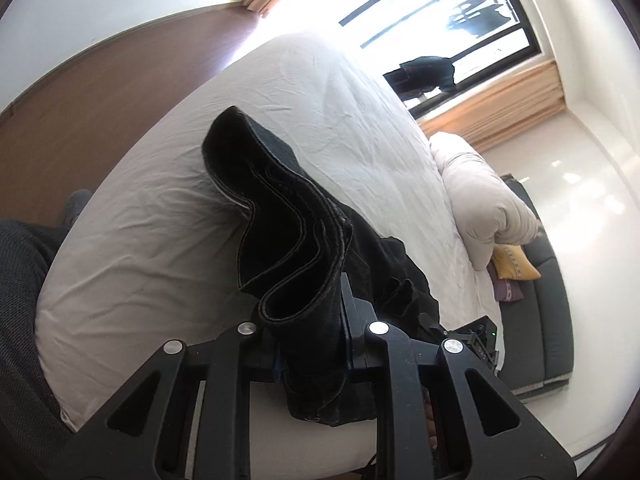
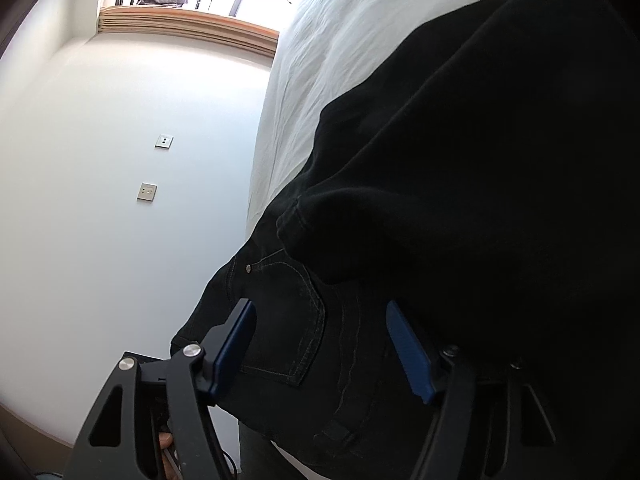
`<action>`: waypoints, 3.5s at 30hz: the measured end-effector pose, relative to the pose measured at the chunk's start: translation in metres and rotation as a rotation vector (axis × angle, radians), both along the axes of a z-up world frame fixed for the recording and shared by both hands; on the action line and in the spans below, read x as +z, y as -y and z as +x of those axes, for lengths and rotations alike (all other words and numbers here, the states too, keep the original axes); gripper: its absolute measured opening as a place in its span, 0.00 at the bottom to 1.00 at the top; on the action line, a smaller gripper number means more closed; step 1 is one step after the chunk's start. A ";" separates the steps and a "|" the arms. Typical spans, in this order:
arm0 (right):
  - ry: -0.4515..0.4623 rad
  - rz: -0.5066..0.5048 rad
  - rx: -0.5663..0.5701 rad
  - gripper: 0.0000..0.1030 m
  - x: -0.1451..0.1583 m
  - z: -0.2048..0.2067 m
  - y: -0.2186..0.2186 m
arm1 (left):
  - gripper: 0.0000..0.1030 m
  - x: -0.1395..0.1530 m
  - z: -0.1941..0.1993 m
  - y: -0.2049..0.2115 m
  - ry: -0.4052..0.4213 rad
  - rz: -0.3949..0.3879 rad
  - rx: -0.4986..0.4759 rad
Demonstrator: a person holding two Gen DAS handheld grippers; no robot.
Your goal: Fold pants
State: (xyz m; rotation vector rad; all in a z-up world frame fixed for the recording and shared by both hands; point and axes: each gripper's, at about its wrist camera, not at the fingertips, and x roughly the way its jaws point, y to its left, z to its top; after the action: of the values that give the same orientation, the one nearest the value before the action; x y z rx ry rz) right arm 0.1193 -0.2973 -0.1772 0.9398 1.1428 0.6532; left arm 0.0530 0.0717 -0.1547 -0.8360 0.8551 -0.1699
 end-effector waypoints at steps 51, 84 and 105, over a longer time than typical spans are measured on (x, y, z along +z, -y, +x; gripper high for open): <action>0.139 -0.288 0.171 0.14 0.066 0.038 0.135 | 0.13 0.071 0.037 0.425 0.181 0.579 -0.826; 0.063 -0.326 0.077 0.45 0.038 -0.046 0.138 | 0.69 0.075 0.090 0.275 -0.023 0.581 -0.558; 0.053 -0.380 -0.043 0.62 0.035 0.049 0.134 | 0.69 0.043 0.105 0.281 -0.081 0.587 -0.562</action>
State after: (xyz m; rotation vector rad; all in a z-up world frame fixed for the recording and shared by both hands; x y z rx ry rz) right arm 0.1679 -0.4313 -0.1427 0.6174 1.1454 0.4036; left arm 0.1581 -0.2091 -0.1117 -0.0402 1.1283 -0.3563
